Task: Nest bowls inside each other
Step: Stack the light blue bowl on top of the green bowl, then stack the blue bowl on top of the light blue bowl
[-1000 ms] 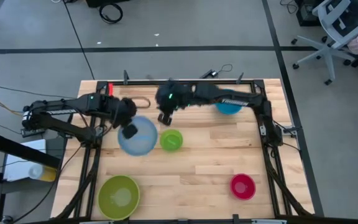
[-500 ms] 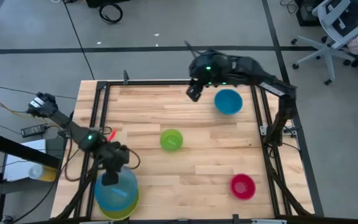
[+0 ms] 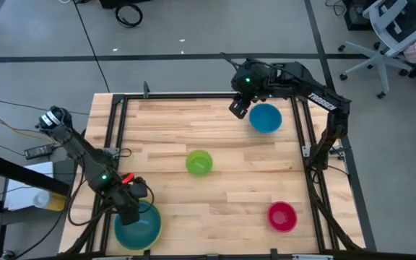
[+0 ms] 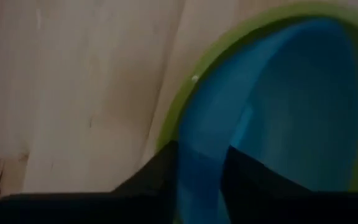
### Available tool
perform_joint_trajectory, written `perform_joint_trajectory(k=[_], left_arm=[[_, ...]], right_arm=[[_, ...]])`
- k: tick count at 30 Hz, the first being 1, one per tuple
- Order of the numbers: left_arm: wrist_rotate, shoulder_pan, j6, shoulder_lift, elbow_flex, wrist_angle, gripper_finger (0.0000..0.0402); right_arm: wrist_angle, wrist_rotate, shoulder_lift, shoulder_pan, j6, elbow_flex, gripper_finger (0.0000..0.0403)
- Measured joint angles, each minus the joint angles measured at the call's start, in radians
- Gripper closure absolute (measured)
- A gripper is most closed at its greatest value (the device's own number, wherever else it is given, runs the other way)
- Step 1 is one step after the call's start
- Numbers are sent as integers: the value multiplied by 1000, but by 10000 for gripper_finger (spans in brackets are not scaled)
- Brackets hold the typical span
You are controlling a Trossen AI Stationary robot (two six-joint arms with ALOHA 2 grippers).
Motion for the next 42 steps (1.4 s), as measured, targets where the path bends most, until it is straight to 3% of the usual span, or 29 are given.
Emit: perform_joint_trajectory(k=[4,9,17,21,26,34,37,42], left_arm=[[-8,30,-4,-1,41,-39,216],[-8,91,27,-1,126,-109,162],[-135,217,226,-1,248,-239,144],[-138,341,310,-1,267,-237,144],[-139,504,362,-1,270,-218,144],[-138,730,363,-1,270,-203,144],[-137,809,353,-1,270,-153,144],[-137,923,352,-1,270,-25,144]], right_arm=[[-36,27,-24,-9,10,-100,224],[33,39,-111,-70,53,-388,223],[335,-164,-199,-232,69,-906,225],[431,-174,-174,-262,61,-1057,225],[571,-203,-170,-267,62,-1166,226],[635,-200,-124,-267,60,-1199,242],[642,-196,-98,-266,56,-1200,279],[635,-141,-98,-235,33,-1196,380]])
